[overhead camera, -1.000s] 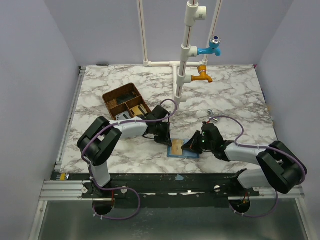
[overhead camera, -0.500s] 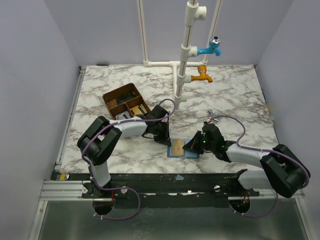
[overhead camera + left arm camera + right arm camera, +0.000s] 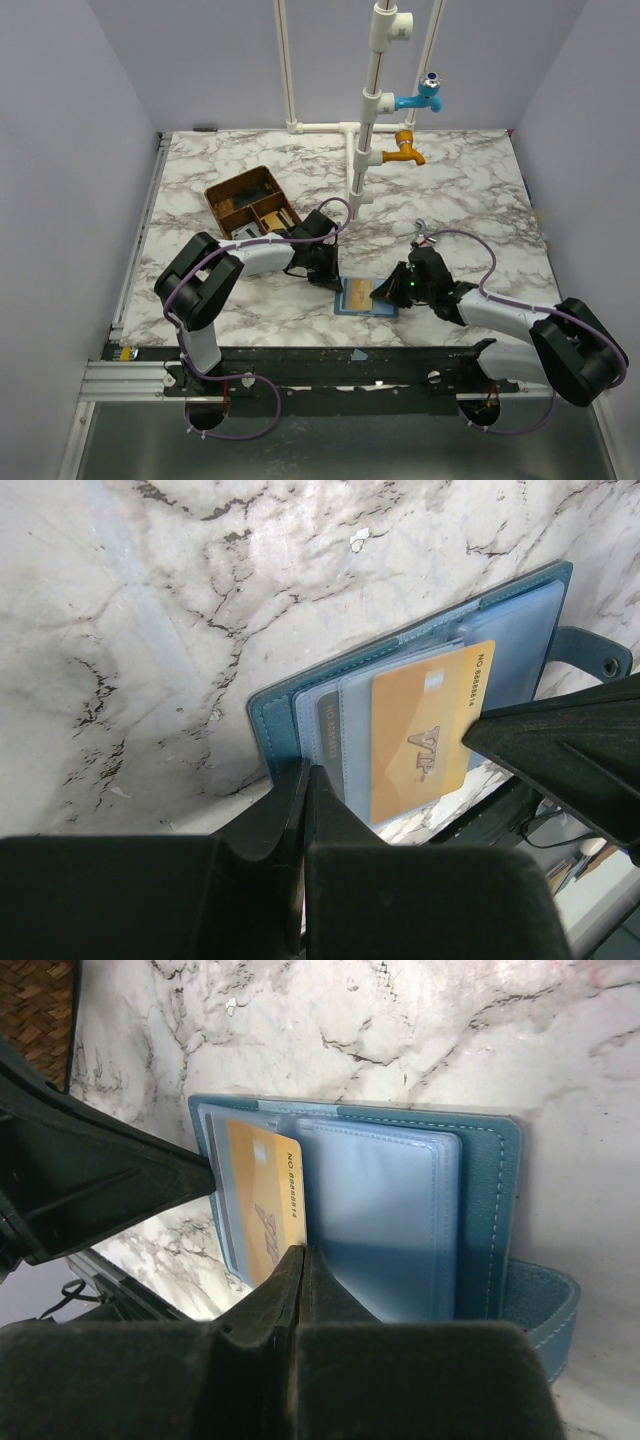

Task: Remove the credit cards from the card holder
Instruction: Remove the credit card from the card holder.

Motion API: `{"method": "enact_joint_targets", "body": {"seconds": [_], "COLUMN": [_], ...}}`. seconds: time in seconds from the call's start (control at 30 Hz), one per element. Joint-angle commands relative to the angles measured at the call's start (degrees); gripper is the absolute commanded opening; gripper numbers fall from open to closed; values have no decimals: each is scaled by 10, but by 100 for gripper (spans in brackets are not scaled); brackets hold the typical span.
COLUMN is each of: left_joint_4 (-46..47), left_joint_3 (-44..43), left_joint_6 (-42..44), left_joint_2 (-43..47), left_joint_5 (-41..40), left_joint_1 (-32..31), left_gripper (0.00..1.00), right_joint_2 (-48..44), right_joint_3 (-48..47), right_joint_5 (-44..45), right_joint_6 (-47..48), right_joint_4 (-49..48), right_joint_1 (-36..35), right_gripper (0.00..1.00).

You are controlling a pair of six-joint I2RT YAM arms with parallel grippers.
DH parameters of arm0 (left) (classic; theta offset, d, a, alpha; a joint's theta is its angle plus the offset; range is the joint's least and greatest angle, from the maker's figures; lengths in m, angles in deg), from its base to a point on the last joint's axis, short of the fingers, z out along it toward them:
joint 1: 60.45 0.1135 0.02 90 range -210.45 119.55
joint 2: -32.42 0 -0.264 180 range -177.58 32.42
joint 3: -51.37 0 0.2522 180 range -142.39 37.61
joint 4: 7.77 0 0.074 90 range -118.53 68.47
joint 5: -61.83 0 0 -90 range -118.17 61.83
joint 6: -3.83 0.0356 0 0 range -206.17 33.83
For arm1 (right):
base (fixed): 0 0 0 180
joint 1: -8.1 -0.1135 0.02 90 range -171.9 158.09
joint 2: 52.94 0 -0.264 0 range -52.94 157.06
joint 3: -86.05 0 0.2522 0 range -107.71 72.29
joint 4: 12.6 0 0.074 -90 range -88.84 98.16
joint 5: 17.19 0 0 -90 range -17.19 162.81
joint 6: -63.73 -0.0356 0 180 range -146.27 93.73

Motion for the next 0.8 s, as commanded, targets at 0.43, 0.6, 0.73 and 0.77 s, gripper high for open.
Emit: {"method": "enact_joint_targets", "body": {"seconds": [0.43,0.6,0.73,0.77], "left_joint_4": [-32,-31,-31,-30], "left_joint_3": [11,11,12,12], "left_joint_6": [15,14,15,15], "left_joint_2": [-25,-24,-23,-24], "left_joint_5": [-41,-40,-41,-41], "left_joint_1": [4,4,5,4], "left_gripper": [0,0,0,0], "right_joint_2": [-29,-38,-53,-56], "right_joint_3": [15,19,19,19], "right_joint_5": [24,24,25,27], "right_joint_6": [39,47,50,52], "right_joint_4": [53,63,74,77], "right_joint_1": [22,28,31,33], "right_gripper": [1,1,1,1]}}
